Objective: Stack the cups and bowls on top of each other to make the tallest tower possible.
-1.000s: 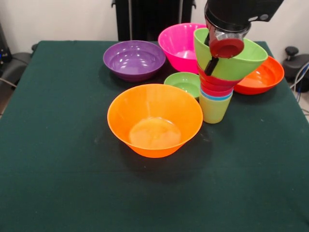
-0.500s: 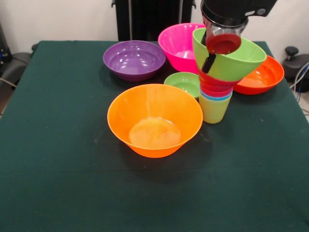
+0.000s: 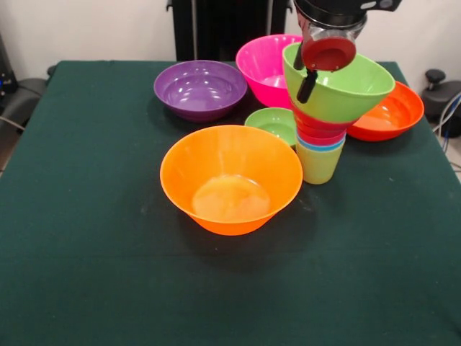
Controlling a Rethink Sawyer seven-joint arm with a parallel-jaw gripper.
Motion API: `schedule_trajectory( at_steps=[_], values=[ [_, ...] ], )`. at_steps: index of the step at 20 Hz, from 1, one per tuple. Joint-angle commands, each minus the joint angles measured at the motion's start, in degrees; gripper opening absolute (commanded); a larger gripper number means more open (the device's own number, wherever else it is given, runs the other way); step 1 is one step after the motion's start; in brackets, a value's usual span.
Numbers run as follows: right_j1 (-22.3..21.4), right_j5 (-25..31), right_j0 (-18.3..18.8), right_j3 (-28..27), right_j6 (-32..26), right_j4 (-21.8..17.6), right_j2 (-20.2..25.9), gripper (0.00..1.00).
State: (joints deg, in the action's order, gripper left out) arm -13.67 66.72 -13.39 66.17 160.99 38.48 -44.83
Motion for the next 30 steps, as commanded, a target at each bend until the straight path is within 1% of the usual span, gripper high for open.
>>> schedule_trajectory(
  at_steps=[1,6,10,16,20,30],
  values=[
    [1.12,1.15,0.82,-0.48,1.96,-3.26,9.24,1.00],
    [1.22,0.39,0.48,0.17,2.20,-2.92,9.77,1.00],
    [1.65,0.07,1.20,-0.01,1.89,-2.78,10.16,1.00],
    [1.11,1.21,1.15,-0.52,2.40,-2.87,10.30,1.00],
    [0.06,2.02,1.11,-0.31,1.93,-3.46,10.02,1.00],
    [-5.07,6.17,2.00,1.05,-1.66,-5.48,8.78,1.00]
  ],
)
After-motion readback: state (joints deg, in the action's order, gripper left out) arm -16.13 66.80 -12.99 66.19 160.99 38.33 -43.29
